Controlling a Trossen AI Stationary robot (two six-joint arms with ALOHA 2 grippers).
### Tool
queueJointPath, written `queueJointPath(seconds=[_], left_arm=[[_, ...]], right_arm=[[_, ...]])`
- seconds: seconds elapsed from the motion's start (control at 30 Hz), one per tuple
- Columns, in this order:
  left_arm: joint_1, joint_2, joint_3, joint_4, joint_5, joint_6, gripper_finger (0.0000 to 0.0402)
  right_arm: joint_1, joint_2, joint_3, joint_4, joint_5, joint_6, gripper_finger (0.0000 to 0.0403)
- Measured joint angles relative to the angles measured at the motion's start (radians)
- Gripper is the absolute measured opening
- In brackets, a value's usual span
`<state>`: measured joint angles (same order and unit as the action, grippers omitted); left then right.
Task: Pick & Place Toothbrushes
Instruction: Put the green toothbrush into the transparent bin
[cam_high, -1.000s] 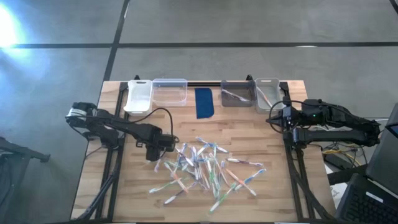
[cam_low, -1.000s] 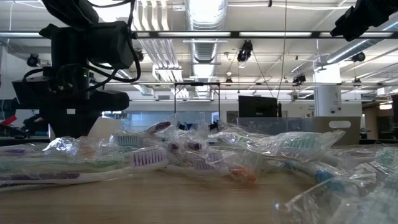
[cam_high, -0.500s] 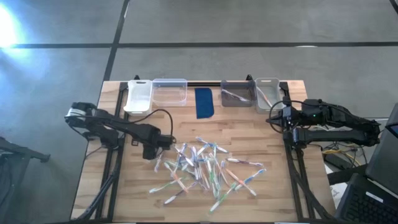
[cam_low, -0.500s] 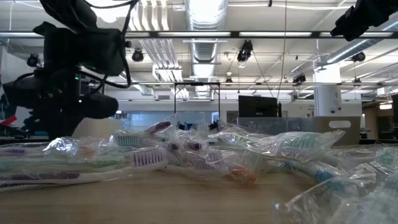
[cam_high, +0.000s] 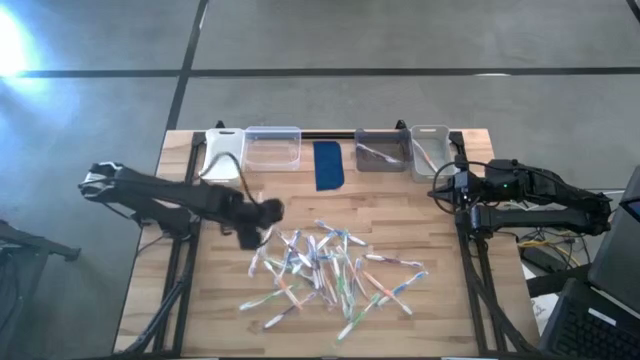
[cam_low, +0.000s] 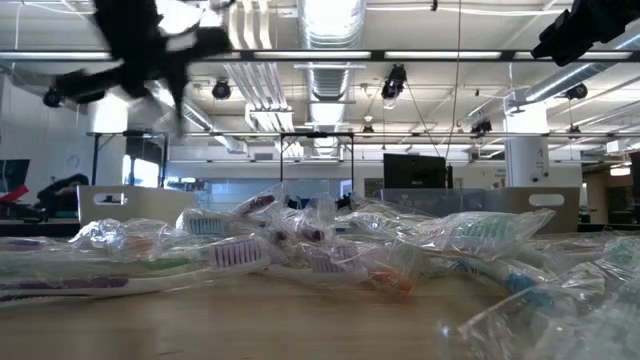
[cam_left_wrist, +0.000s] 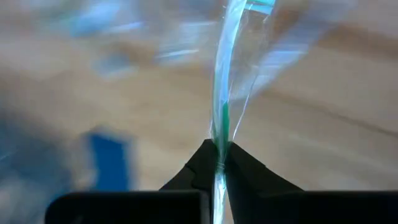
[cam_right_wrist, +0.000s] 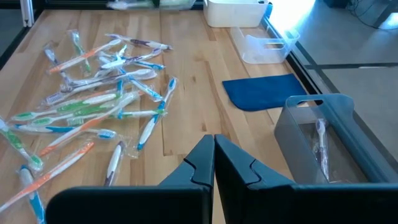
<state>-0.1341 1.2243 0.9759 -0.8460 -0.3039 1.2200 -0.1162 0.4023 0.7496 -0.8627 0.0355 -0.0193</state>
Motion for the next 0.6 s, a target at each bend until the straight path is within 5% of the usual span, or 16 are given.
queueJointPath(seconds=[0.23, 0.43, 0.6], left_arm=[[0.01, -0.018, 0.211, 0.375, -0.269, -0.012, 0.0023], [0.083, -0.011, 0.439, 0.612, -0.276, -0.037, 0.0024], [0.244, -0.013, 0.624, 0.64, -0.217, -0.27, 0.0024]], right_arm=[[0.0, 0.0, 0.0, 0.0, 0.0, 0.0, 0.0008], [0.0, 0.0, 0.0, 0.0, 0.0, 0.0, 0.0008], [0.0, 0.0, 0.0, 0.0, 0.0, 0.0, 0.0008]])
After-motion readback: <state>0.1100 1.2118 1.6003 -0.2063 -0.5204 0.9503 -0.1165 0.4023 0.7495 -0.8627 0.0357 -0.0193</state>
